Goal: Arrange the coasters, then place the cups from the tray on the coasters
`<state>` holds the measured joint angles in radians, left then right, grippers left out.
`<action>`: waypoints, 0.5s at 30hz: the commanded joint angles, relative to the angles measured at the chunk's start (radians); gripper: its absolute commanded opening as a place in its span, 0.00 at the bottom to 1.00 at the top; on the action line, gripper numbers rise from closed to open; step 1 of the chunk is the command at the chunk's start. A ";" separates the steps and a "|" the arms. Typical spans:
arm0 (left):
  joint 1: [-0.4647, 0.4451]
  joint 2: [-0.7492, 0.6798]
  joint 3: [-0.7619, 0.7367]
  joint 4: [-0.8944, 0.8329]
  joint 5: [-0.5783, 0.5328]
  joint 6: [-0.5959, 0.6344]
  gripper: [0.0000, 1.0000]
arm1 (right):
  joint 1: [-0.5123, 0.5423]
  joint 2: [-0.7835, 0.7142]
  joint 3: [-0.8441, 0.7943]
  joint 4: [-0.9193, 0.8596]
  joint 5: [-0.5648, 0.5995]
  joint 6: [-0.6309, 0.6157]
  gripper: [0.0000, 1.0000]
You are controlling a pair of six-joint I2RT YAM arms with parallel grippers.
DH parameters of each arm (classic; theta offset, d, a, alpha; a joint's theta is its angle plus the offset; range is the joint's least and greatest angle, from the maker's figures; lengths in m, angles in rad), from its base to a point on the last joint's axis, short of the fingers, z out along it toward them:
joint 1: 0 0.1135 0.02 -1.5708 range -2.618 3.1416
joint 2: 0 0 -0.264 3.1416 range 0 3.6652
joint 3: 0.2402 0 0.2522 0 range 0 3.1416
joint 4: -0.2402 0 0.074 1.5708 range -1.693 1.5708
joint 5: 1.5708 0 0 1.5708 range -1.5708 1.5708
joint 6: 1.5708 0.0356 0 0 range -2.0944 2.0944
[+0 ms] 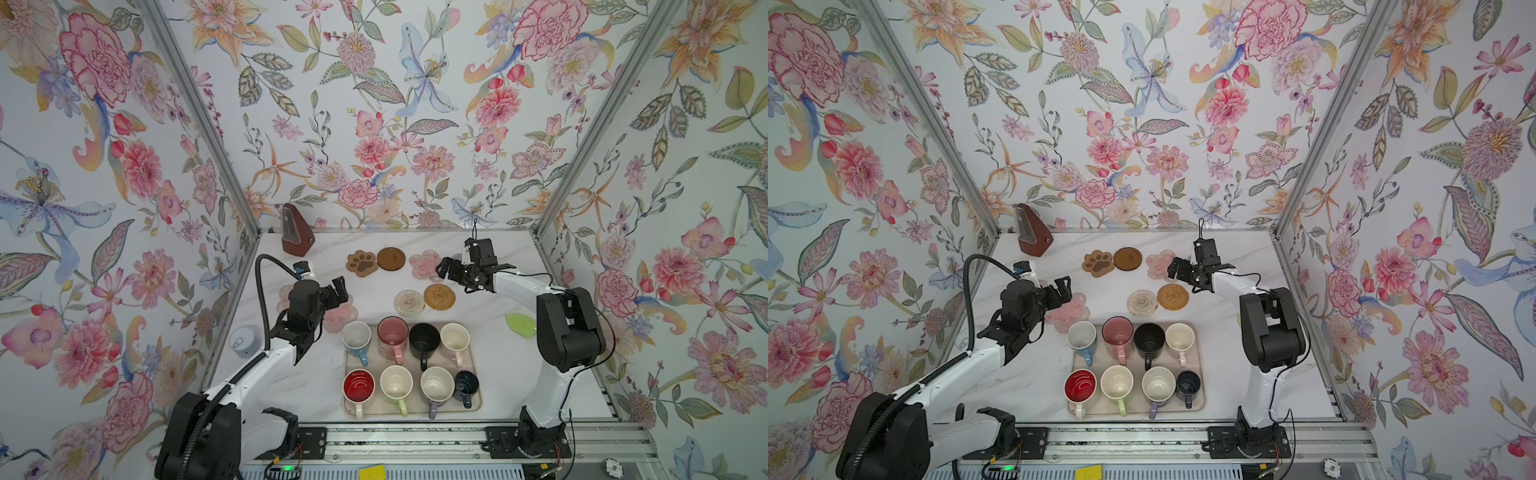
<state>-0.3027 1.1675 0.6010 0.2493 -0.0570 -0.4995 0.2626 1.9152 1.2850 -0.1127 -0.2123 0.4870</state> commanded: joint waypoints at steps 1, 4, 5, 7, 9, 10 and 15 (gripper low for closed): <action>0.011 -0.047 -0.037 0.011 -0.056 -0.009 0.99 | 0.010 0.049 0.059 -0.028 -0.010 -0.001 0.99; 0.014 -0.083 -0.070 0.021 -0.076 0.002 0.99 | 0.014 0.088 0.080 -0.023 -0.004 -0.002 0.98; 0.016 -0.094 -0.078 0.022 -0.090 0.000 0.99 | 0.013 0.099 0.090 -0.025 -0.003 -0.001 0.98; 0.016 -0.114 -0.091 0.022 -0.108 -0.010 0.99 | 0.015 0.124 0.111 -0.033 -0.002 -0.001 0.98; 0.017 -0.128 -0.107 0.031 -0.111 -0.014 0.99 | 0.017 0.139 0.125 -0.034 0.000 -0.007 0.98; 0.019 -0.134 -0.113 0.040 -0.112 -0.011 0.99 | 0.018 0.146 0.133 -0.036 0.002 -0.009 0.98; 0.024 -0.155 -0.112 0.023 -0.124 -0.009 0.99 | 0.024 0.176 0.157 -0.045 0.009 -0.004 0.98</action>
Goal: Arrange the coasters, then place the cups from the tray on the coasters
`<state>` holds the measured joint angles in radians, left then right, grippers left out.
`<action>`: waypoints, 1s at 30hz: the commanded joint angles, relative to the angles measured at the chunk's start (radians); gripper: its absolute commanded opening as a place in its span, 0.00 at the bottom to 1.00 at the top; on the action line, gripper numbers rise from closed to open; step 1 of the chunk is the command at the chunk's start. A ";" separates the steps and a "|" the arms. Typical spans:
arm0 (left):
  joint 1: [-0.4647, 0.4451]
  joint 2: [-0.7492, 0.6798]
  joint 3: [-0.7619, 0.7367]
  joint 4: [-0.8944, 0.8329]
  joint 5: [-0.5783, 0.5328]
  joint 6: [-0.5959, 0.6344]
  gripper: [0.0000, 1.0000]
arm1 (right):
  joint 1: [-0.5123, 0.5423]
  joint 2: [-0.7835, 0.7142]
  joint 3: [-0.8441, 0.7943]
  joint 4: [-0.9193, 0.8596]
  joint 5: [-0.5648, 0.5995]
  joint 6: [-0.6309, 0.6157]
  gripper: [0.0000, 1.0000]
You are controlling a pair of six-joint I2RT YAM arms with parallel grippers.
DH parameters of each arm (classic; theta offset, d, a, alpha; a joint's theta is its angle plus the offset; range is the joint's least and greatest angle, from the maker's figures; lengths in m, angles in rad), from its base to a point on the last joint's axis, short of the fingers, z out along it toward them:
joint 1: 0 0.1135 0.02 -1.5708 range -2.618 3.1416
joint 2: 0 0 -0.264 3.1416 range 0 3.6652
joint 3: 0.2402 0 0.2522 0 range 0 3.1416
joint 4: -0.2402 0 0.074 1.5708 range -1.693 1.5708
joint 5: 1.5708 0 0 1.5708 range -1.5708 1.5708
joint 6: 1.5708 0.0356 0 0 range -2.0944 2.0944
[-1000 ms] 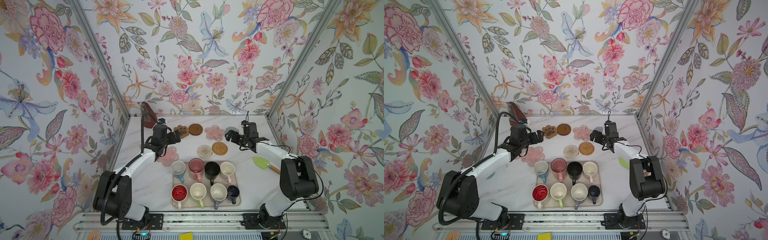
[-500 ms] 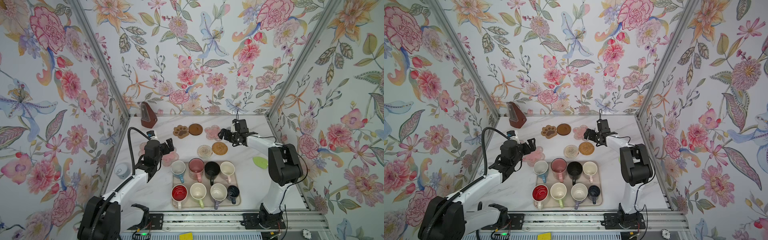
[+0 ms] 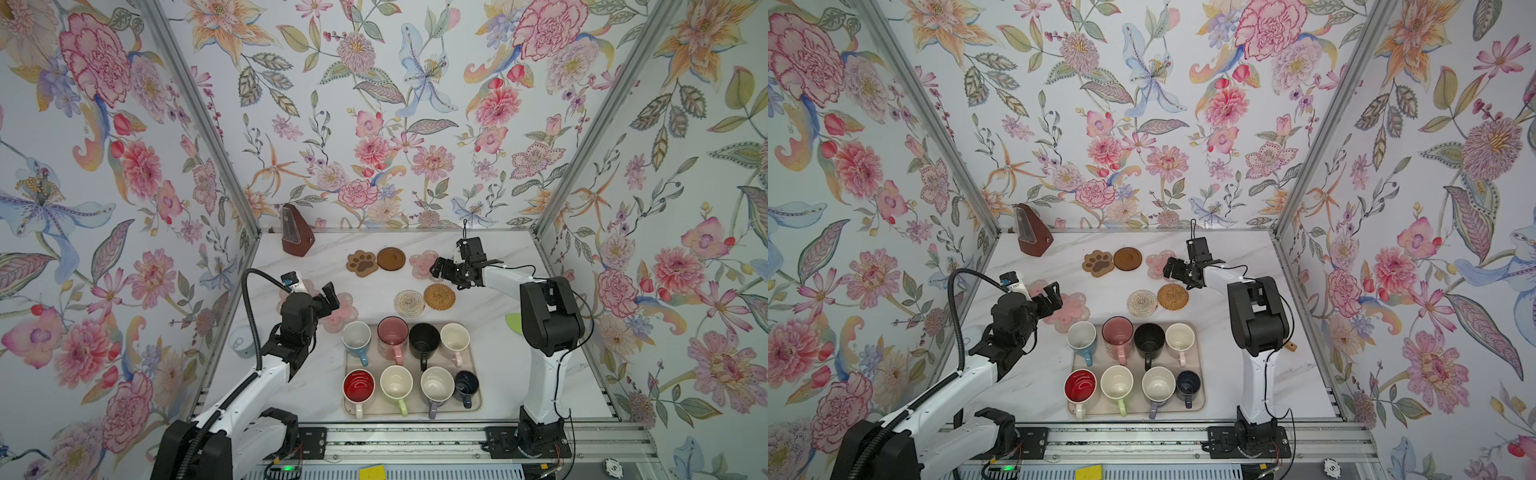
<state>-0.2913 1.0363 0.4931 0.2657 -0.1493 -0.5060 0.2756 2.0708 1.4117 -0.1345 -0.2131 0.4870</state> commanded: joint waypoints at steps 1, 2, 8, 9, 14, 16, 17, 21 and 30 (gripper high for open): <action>0.012 -0.028 -0.001 0.005 -0.030 0.005 0.99 | 0.013 0.024 0.033 -0.022 0.015 -0.005 0.98; 0.012 -0.033 -0.002 0.004 -0.030 0.011 0.99 | 0.013 0.028 0.033 -0.020 0.020 -0.005 0.98; 0.015 -0.045 -0.002 0.000 -0.031 0.011 0.99 | 0.019 0.056 0.050 -0.019 0.024 0.000 0.98; 0.016 -0.044 -0.003 0.001 -0.029 0.011 0.99 | 0.019 0.062 0.052 -0.017 0.026 0.002 0.98; 0.013 -0.047 -0.002 -0.005 -0.022 0.002 0.99 | 0.019 0.087 0.068 -0.017 0.028 0.010 0.98; 0.015 -0.049 0.000 -0.010 -0.024 0.003 0.99 | 0.020 0.098 0.078 -0.017 0.029 0.009 0.98; 0.014 -0.050 0.001 -0.012 -0.024 0.003 0.99 | 0.020 0.105 0.083 -0.017 0.027 0.011 0.98; 0.016 -0.056 0.003 -0.019 -0.024 0.003 0.99 | 0.021 0.129 0.103 -0.018 0.023 0.015 0.98; 0.017 -0.056 0.004 -0.023 -0.026 0.002 0.99 | 0.027 0.185 0.167 -0.015 0.011 0.034 0.98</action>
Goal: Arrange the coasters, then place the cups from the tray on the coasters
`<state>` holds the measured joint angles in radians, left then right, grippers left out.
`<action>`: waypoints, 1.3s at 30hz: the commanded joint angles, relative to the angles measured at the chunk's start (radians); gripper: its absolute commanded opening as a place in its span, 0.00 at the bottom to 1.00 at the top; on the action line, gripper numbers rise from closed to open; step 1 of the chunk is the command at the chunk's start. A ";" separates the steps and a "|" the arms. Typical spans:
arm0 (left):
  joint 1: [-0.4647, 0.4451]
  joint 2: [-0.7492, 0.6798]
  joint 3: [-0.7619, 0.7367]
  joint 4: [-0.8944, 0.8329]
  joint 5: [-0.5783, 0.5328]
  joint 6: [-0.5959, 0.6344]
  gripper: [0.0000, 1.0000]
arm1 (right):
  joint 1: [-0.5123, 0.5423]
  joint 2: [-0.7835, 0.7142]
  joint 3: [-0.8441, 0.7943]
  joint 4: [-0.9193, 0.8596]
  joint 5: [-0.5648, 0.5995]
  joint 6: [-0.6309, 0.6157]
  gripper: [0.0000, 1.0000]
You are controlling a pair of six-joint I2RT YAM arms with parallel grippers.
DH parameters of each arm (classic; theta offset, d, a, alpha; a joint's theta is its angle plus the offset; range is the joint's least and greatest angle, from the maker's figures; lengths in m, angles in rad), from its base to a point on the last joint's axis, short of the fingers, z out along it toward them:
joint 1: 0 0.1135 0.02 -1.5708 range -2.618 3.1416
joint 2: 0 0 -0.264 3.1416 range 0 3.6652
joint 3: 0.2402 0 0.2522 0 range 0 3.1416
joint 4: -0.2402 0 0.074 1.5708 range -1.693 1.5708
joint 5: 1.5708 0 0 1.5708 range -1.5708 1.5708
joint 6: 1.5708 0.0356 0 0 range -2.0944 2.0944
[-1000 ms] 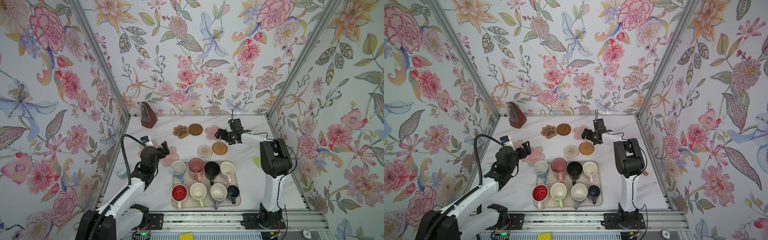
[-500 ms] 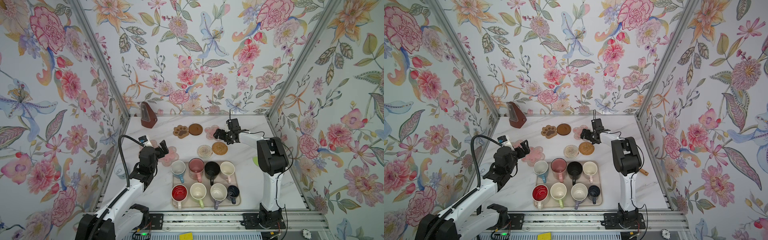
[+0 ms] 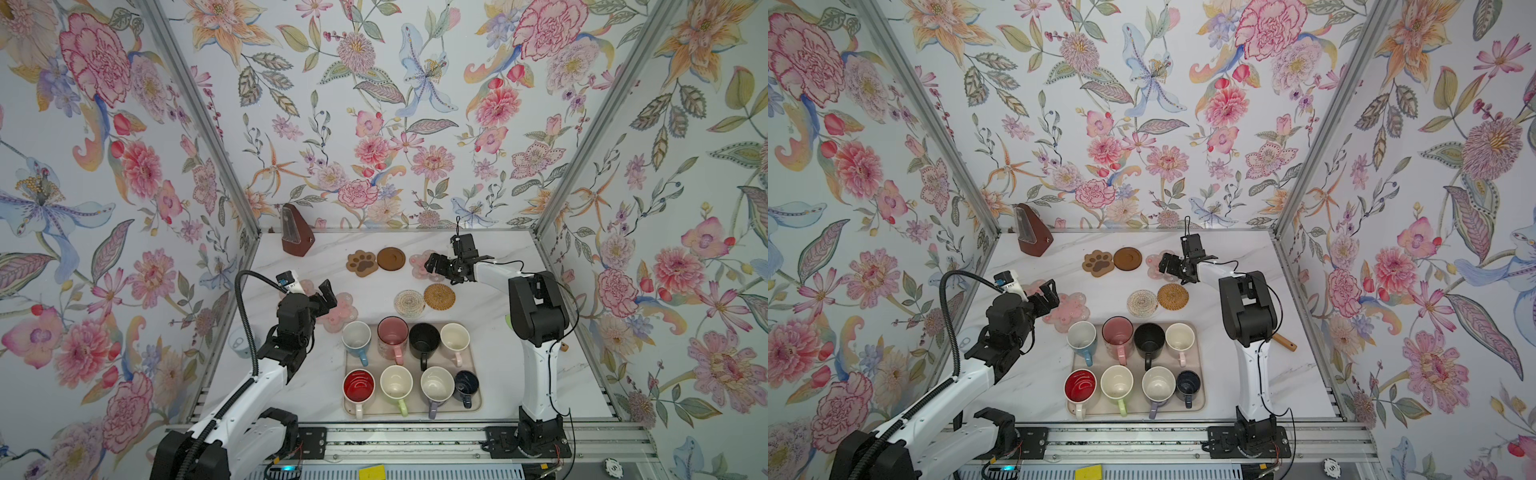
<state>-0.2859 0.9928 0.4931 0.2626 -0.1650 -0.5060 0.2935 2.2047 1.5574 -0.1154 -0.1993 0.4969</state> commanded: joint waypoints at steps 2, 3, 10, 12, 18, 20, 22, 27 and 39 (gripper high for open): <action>0.011 -0.010 0.008 -0.020 -0.005 0.001 0.99 | 0.010 0.064 0.043 -0.034 -0.005 0.029 0.98; 0.010 -0.008 0.009 -0.020 -0.006 0.001 0.99 | 0.010 0.071 0.053 -0.033 -0.005 0.030 0.98; 0.013 0.001 0.019 -0.029 0.001 -0.002 0.99 | 0.018 0.119 0.133 -0.035 -0.019 0.049 0.98; 0.012 0.001 0.021 -0.031 0.001 0.000 0.99 | 0.021 0.129 0.150 -0.036 -0.021 0.054 0.98; 0.013 0.000 0.025 -0.036 0.004 0.000 0.99 | 0.016 0.074 0.148 -0.049 0.039 0.010 0.98; 0.013 0.002 0.027 -0.034 0.004 0.001 0.99 | 0.015 0.039 0.133 -0.076 0.073 -0.035 0.98; 0.013 0.005 0.027 -0.031 0.002 0.003 0.99 | 0.019 -0.003 0.105 -0.104 0.112 -0.083 0.98; 0.016 0.018 0.029 -0.023 0.001 0.005 0.99 | 0.024 -0.130 -0.021 -0.113 0.173 -0.145 0.98; 0.021 0.050 0.037 -0.025 0.006 -0.002 0.99 | -0.074 -0.171 -0.080 -0.132 0.176 -0.194 0.99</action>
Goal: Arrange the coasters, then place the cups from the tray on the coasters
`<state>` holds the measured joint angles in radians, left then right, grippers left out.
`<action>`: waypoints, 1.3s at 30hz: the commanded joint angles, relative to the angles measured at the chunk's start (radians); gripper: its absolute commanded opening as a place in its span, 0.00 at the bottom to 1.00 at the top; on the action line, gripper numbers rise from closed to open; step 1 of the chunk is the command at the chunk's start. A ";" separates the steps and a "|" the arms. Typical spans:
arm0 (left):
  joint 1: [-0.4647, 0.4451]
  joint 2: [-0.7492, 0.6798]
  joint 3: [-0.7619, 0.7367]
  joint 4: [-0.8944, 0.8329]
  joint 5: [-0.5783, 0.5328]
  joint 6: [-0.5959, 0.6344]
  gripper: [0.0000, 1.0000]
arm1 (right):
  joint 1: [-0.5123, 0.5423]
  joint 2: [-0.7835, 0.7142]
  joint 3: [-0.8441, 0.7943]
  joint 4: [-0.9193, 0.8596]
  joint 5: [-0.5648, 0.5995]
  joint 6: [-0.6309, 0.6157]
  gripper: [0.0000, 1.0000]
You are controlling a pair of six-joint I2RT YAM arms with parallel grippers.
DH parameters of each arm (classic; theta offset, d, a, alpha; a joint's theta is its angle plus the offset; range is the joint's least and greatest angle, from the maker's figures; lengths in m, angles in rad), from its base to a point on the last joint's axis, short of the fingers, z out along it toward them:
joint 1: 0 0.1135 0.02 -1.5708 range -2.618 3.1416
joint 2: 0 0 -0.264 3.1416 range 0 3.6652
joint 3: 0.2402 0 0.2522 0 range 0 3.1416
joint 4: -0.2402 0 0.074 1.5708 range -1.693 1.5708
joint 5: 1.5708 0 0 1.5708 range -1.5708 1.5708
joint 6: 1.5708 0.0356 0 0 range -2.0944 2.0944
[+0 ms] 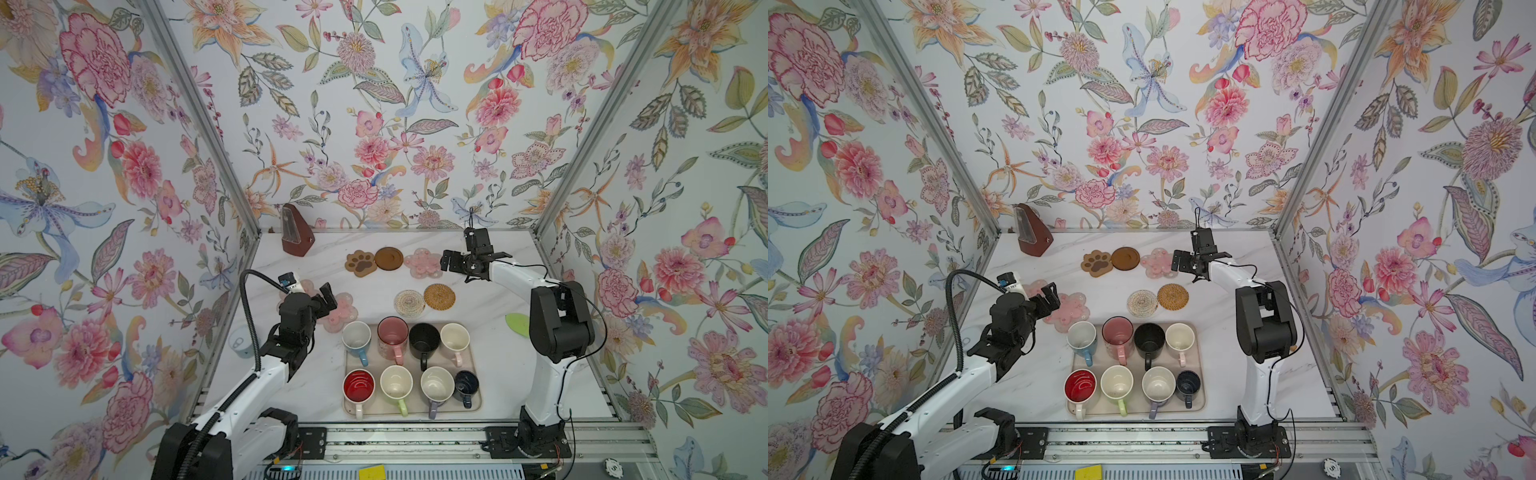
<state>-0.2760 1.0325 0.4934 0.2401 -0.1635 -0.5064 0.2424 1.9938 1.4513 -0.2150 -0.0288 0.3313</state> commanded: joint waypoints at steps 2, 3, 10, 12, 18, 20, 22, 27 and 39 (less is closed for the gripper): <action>0.010 0.012 0.036 0.002 0.004 -0.007 0.99 | -0.028 0.080 0.075 -0.052 0.000 -0.036 0.99; 0.011 0.013 0.036 0.005 0.006 -0.010 0.99 | -0.029 0.105 0.101 -0.064 -0.002 -0.042 0.99; 0.010 0.001 0.042 -0.010 0.014 -0.014 0.99 | -0.023 0.208 0.192 -0.086 0.000 -0.058 0.99; 0.011 -0.010 0.042 -0.017 0.006 -0.010 0.99 | -0.022 0.226 0.207 -0.086 0.000 -0.058 0.99; 0.012 -0.024 0.050 -0.047 -0.002 -0.003 0.99 | -0.021 0.282 0.265 -0.102 -0.013 -0.062 0.99; 0.012 -0.030 0.049 -0.052 -0.006 -0.004 0.99 | -0.015 0.295 0.276 -0.104 -0.020 -0.061 0.99; 0.012 -0.035 0.047 -0.055 -0.006 -0.007 0.99 | -0.007 0.305 0.285 -0.104 -0.026 -0.058 0.99; 0.012 -0.045 0.045 -0.068 -0.005 -0.009 0.99 | 0.016 0.325 0.313 -0.106 -0.046 -0.045 0.99; 0.012 -0.093 0.018 -0.084 -0.028 -0.005 0.99 | 0.023 0.213 0.298 -0.111 -0.058 -0.026 0.99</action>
<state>-0.2745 0.9581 0.5140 0.1741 -0.1658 -0.5148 0.2653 2.2951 1.7691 -0.3000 -0.0933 0.2958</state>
